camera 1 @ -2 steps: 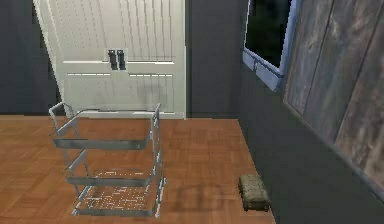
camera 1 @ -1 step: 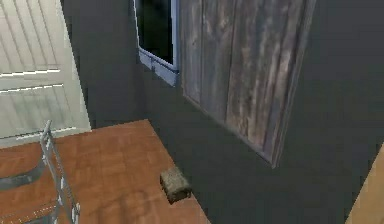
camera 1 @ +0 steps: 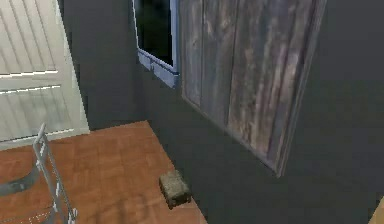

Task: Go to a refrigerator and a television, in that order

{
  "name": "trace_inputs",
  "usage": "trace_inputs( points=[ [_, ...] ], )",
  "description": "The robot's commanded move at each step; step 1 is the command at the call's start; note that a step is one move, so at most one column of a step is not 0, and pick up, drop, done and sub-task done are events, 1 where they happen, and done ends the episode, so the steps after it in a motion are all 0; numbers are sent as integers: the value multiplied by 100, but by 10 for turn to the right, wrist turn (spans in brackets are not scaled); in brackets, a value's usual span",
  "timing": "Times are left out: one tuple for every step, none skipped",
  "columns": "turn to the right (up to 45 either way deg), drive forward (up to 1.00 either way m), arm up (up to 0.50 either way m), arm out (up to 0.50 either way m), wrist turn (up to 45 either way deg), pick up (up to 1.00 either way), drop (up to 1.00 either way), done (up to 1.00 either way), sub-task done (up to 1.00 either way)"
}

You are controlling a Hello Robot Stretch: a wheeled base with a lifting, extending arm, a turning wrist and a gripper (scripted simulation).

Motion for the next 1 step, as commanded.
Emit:
trace_inputs(
  points=[
    [-60, 0, 0, 0, 0, 0, 0, 0, 0]
  ],
)
